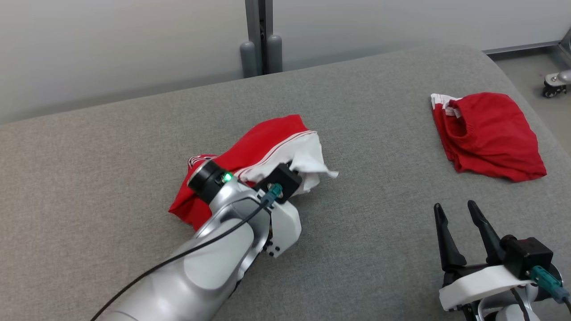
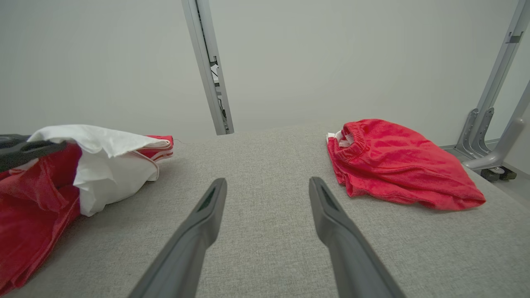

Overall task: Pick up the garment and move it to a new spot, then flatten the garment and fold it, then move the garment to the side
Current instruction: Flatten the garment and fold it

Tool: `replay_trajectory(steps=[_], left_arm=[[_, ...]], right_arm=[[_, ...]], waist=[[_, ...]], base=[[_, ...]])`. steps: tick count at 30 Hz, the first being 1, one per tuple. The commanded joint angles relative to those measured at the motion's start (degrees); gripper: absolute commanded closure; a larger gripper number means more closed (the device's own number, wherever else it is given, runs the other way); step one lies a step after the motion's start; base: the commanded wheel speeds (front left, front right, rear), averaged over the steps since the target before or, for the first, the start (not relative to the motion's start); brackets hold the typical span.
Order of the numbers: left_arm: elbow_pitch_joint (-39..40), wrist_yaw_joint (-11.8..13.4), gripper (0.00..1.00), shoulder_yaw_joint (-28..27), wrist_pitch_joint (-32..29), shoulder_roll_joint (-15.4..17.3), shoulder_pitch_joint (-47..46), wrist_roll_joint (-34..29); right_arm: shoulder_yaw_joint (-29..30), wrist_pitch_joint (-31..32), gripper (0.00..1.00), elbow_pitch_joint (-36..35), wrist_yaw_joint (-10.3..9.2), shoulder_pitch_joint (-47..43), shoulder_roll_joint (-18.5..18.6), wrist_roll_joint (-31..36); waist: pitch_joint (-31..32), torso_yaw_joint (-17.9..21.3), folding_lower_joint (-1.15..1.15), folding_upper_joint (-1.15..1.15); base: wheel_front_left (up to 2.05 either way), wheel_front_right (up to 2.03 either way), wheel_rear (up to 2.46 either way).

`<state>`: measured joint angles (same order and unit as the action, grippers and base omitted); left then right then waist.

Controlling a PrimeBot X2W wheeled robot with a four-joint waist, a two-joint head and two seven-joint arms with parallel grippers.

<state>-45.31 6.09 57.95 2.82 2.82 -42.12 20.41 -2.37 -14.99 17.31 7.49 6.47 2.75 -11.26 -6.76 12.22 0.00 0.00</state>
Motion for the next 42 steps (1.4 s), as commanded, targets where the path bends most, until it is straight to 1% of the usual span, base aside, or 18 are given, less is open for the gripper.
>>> replay_trajectory(steps=[1, 4, 5, 6, 7, 14, 19, 25, 28, 32, 33, 35, 36, 37, 42], left_arm=[[1.41, 1.84, 1.0, -1.45, 2.26, 0.22, -2.52, 1.99], [2.18, 4.43, 1.0, -3.51, 4.4, 0.23, -4.49, 4.45], [2.18, 4.43, 1.0, -3.51, 4.4, 0.23, -4.49, 4.45], [1.62, 5.95, 1.0, -4.73, 5.46, 0.22, -5.46, 5.68], [1.62, 5.95, 1.0, -4.73, 5.46, 0.22, -5.46, 5.68], [-0.76, 8.15, 1.0, -8.71, 7.59, 0.46, -6.51, 9.32], [-4.86, 9.72, 1.0, -11.49, 7.01, 2.9, -4.54, 11.65], [-10.63, 11.94, 1.0, -15.29, 7.53, 6.31, -2.17, 14.8], [-13.2, 12.6, 1.0, -17.1, 7.47, 7.27, -0.88, 16.74], [-15.8, 13.18, 1.0, -20.24, 9.48, 8.77, 0.73, 19.43], [-16.09, 13.31, 0.95, -20.67, 9.94, 9.01, 0.83, 19.72], [-16.55, 12.95, 0.62, -20.89, 10.55, 9.05, 1.21, 19.9], [-16.73, 12.73, 0.18, -20.95, 10.8, 8.92, 1.4, 20.02], [-16.9, 12.7, 0.0, -21.0, 10.99, 8.86, 1.56, 20.01], [-15.79, 13.02, 0.0, -23.11, 12.11, 8.38, 3.02, 21.15]], right_arm=[[-0.08, -0.26, 0.0, 0.13, 0.01, -0.48, 0.31, 0.28], [-0.27, -0.26, 0.0, 0.36, 0.01, -1.09, 0.32, 0.43], [-0.27, -0.26, 0.0, 0.36, 0.01, -1.09, 0.32, 0.43], [-0.18, -0.27, 0.0, 0.49, 0.01, -1.37, 0.32, 0.53], [-0.18, -0.27, 0.0, 0.49, 0.01, -1.37, 0.32, 0.53], [-0.08, -0.27, 0.0, 0.83, 0.01, -3.07, 0.31, 0.93], [-0.59, -0.27, 0.0, 0.82, 0.0, -3.27, 0.31, 0.75], [-0.69, -0.27, 0.0, 0.66, 0.01, -3.15, 0.31, 0.7], [-0.64, -0.27, 0.0, 0.77, 0.01, -3.08, 0.31, 0.74], [-0.7, -0.27, 0.0, 1.04, 0.01, -2.53, 0.32, 0.76], [-0.7, -0.27, 0.0, 1.09, 0.01, -2.41, 0.32, 0.79], [-0.76, -0.27, 0.0, 1.19, 0.01, -2.26, 0.31, 0.84], [-0.74, -0.27, 0.0, 1.25, 0.01, -2.3, 0.32, 0.87], [-0.82, -0.27, 0.0, 1.41, 0.01, -2.38, 0.31, 0.87], [-0.89, -0.27, 0.0, 1.74, 0.01, -2.2, 0.31, 0.57]], waist=[[1.08, -0.37, 0.0, 0.0], [2.34, -0.79, 0.0, 0.0], [2.34, -0.79, 0.0, 0.0], [3.13, -1.24, 0.0, 0.0], [3.13, -1.24, 0.0, 0.0], [5.6, -3.35, 0.0, 0.0], [6.33, -4.27, 0.0, 0.0], [5.81, -4.97, 0.0, 0.0], [5.45, -5.25, 0.0, 0.0], [4.94, -5.71, 0.0, 0.0], [4.88, -5.83, 0.0, 0.0], [4.77, -6.12, 0.0, 0.0], [4.75, -6.28, 0.0, 0.0], [4.76, -6.44, 0.0, 0.0], [4.96, -7.32, 0.0, 0.0]], base=[[0.0, 0.0, 0.0], [0.0, 0.0, 0.0], [0.0, 0.0, 0.0], [0.0, 0.0, 0.0], [0.0, 0.0, 0.0], [0.0, 0.0, 0.0], [0.0, 0.0, 0.0], [0.0, 0.0, 0.0], [0.0, 0.0, 0.0], [0.0, 0.0, 0.0], [0.0, 0.0, 0.0], [0.0, 0.0, 0.0], [0.0, 0.0, 0.0], [0.0, 0.0, 0.0], [0.0, 0.0, 0.0]])
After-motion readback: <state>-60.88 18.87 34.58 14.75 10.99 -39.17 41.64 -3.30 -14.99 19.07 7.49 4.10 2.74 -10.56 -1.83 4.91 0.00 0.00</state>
